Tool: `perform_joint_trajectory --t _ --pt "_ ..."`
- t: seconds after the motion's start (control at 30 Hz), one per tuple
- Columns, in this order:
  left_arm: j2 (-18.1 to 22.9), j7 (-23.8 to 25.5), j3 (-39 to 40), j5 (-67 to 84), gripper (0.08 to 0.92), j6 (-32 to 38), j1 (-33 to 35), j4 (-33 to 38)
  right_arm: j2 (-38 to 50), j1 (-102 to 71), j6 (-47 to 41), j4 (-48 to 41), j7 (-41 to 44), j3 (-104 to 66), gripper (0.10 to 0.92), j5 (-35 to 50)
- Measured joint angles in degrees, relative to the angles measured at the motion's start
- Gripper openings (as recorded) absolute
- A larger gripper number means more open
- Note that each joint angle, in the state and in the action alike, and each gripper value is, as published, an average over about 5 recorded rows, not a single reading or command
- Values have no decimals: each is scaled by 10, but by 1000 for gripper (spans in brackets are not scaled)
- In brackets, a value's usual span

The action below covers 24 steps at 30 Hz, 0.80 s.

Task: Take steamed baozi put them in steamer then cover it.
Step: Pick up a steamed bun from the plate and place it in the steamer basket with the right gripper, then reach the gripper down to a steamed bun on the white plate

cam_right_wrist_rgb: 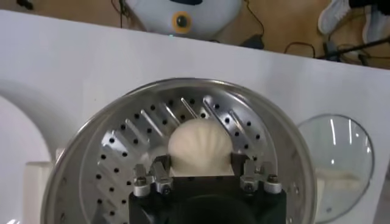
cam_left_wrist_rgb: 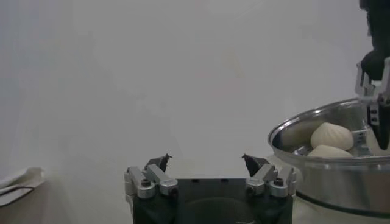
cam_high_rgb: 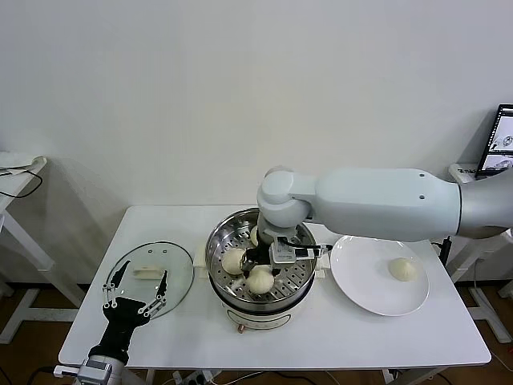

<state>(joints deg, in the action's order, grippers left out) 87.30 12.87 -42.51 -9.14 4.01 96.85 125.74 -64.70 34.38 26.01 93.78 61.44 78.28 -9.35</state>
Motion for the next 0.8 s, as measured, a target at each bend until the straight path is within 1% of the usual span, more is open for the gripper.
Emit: perform_joint_trajectory --t 0.17,0.33,0.4,0.6,0.8 --pt "0 1 -3 1 823 1 0 -2 -7 -11 -5 -9 2 3 669 0" --pt "0 1 -3 2 823 1 -3 -6 -7 -13 -10 -10 1 4 779 5" --pt "0 1 -3 2 823 1 -4 -7 -4 -12 -12 -10 0 2 809 9" --pt "0 0 -1 2 823 0 -6 -9 19 7 -22 -6 4 -6 822 27" --pt "1 -1 4 1 823 -2 -6 -4 78 42 -66 1 27 -8 823 77"
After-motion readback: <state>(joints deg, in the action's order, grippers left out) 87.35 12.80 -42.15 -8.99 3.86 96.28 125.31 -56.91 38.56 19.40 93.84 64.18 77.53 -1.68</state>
